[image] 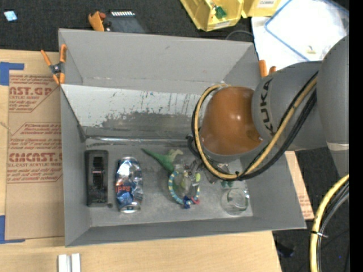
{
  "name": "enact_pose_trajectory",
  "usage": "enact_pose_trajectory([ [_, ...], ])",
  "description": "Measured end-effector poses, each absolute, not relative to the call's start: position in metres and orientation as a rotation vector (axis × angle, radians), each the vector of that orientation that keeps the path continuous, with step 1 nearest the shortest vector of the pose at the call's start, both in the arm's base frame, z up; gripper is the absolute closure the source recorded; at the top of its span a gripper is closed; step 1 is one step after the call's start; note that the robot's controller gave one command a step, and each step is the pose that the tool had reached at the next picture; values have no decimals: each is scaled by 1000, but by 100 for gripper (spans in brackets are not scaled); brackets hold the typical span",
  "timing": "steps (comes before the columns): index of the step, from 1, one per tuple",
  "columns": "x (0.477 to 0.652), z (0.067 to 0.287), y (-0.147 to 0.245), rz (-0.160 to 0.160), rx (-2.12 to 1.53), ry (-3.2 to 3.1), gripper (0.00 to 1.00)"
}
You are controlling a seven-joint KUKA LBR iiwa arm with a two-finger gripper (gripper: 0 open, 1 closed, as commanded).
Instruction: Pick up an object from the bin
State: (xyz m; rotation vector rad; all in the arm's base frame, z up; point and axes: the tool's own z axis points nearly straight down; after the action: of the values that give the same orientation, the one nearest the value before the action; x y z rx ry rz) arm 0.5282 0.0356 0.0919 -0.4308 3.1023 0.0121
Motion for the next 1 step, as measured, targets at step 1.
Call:
enact_pose_trajectory([
  [1,522,78,38,14,-382,3108,100],
])
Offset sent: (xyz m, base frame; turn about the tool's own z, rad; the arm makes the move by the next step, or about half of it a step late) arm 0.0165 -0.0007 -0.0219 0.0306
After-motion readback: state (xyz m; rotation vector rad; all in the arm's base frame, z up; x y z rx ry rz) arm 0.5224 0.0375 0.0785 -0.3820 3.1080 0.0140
